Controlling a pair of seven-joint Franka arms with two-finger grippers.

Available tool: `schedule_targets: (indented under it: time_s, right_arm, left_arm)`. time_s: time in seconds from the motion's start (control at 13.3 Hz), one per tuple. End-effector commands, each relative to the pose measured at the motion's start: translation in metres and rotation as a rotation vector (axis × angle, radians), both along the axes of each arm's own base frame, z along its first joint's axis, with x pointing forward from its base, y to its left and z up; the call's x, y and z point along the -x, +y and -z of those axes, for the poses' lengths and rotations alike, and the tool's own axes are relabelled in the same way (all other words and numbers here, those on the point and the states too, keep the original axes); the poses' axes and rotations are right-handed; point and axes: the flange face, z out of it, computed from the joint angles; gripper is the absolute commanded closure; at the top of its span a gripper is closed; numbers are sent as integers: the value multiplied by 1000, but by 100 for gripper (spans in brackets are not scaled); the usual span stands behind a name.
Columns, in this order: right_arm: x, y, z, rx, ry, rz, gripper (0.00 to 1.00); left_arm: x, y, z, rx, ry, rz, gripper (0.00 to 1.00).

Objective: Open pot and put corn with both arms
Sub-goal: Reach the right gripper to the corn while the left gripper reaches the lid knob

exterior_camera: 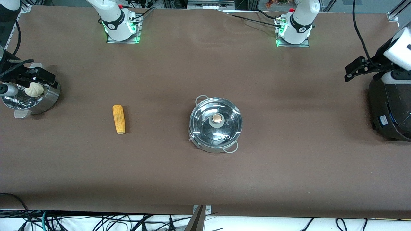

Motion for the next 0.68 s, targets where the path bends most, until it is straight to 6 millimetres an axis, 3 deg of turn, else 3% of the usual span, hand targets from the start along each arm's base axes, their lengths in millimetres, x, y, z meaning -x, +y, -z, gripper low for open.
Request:
schedule_targets:
  time_s: [0.0,0.15,0.3,0.38,0.45,0.6]
  right_arm:
    - [-2,1,-6,-5,3,-14,0]
    - [-2,5,-6,-5,5,-16,0]
    - [-1,12,-6,-5,13,-28,0]
    - [1,15,-1,-6,34,-32,0]
    - [1,30,12,-1,84,-55,0]
    - [-13,46,56,5,166,-80,0]
  left_arm:
    - [-23,4,41,-10,90,5,0]
    - [-22,7,40,-10,92,13,0]
    - [-22,-10,46,49,115,-8,0]
    - [-21,-32,46,103,126,-73,0]
    - [-17,-67,46,108,137,-129,0]
    - [-15,-133,59,96,164,-135,0]
